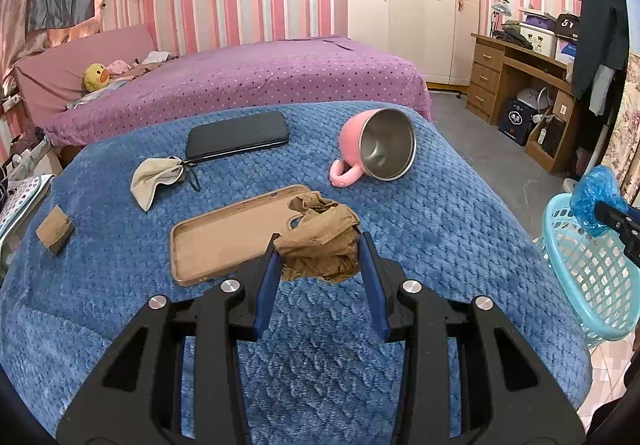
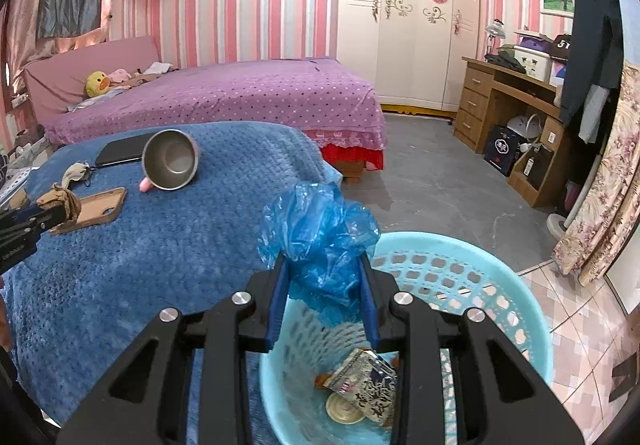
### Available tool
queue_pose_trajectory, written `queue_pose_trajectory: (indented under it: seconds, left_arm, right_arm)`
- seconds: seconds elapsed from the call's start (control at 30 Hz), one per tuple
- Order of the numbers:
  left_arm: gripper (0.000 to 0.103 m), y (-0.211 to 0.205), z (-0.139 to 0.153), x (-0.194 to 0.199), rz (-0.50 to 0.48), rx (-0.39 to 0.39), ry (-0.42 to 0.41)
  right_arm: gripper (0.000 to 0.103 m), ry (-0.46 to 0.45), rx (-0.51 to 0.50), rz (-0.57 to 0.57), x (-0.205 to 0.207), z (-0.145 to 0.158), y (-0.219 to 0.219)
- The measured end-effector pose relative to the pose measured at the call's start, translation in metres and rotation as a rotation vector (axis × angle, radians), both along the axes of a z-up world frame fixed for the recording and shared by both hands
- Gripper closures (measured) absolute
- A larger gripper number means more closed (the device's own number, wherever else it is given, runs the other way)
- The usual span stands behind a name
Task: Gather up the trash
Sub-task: 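Carry paper and blue bag over the blue basket and open both tools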
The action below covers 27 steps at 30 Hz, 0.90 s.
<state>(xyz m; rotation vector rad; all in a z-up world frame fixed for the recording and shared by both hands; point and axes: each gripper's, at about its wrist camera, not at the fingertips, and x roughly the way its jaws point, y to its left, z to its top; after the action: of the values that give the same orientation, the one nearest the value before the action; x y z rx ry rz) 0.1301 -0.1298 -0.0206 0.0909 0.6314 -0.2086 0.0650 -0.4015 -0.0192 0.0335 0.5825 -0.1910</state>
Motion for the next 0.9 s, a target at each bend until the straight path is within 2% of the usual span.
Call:
queue_pose_trajectory:
  seconds: [0.33, 0.43, 0.6, 0.8, 0.9]
  left_arm:
    - [0.066, -0.020, 0.005, -0.008, -0.047, -0.018, 0.004]
    - [0.066, -0.033, 0.011, -0.010, -0.077, -0.049, 0.010]
    - [0.066, -0.071, 0.020, -0.024, -0.145, -0.007, -0.046]
    - [0.066, -0.114, 0.024, -0.037, -0.195, -0.063, -0.076]
    - [0.066, -0.133, 0.018, -0.035, -0.215, -0.102, -0.042]
  right_arm:
    - [0.071, 0.004, 0.007, -0.069, -0.016, -0.003, -0.042]
    - [0.071, 0.012, 0.018, -0.090, -0.020, -0.006, -0.058]
    - [0.071, 0.026, -0.007, -0.107, -0.027, -0.010, -0.073]
    - [0.071, 0.025, 0.006, -0.126, -0.036, -0.015, -0.096]
    - [0.071, 0.024, -0.006, -0.124, -0.041, -0.019, -0.102]
